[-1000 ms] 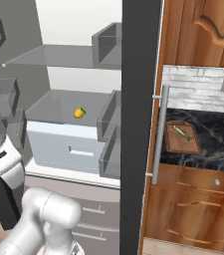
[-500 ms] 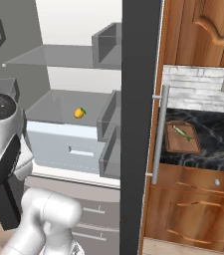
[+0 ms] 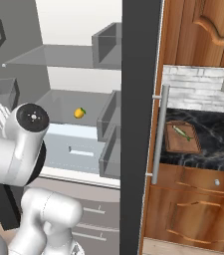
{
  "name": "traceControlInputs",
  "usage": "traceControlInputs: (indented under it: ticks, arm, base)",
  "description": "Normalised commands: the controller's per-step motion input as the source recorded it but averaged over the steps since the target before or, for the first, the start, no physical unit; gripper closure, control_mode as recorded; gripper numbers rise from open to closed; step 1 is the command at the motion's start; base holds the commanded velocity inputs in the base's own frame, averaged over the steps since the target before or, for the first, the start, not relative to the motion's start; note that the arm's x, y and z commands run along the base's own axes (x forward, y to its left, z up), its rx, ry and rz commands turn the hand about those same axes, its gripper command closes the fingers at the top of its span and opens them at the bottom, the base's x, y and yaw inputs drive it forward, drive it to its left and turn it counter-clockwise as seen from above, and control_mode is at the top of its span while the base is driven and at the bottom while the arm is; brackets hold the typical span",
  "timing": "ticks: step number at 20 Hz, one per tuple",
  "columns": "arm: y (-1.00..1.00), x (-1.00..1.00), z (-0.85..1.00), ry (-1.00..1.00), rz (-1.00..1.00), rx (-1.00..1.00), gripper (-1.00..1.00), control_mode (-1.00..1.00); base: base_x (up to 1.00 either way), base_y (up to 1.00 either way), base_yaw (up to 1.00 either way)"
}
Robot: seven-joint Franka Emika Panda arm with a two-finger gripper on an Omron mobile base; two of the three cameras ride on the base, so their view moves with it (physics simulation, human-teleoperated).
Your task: Retrieve a lemon from the fridge and place it on the cutting board with the fish.
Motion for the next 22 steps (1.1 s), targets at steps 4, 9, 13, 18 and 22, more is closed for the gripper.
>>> traceControlInputs:
  ticks: [4,9,13,18,22]
  arm:
    - [0.12,0.41,0.0,0.0,0.0,0.01,-1.0,-1.0]
    - [0.02,0.33,-0.02,0.0,0.0,0.07,-1.0,-1.0]
    - [0.3,0.34,0.0,0.0,0.0,0.09,-1.0,-1.0]
    - [0.54,0.44,0.0,-0.01,0.0,0.06,-1.0,-1.0]
    - [0.15,0.5,0.0,-0.01,0.0,0.05,-1.0,-1.0]
  base:
    - [0.0,0.0,0.0]
    - [0.0,0.0,0.0]
    - [0.0,0.0,0.0]
    - [0.0,0.0,0.0]
    - [0.0,0.0,0.0]
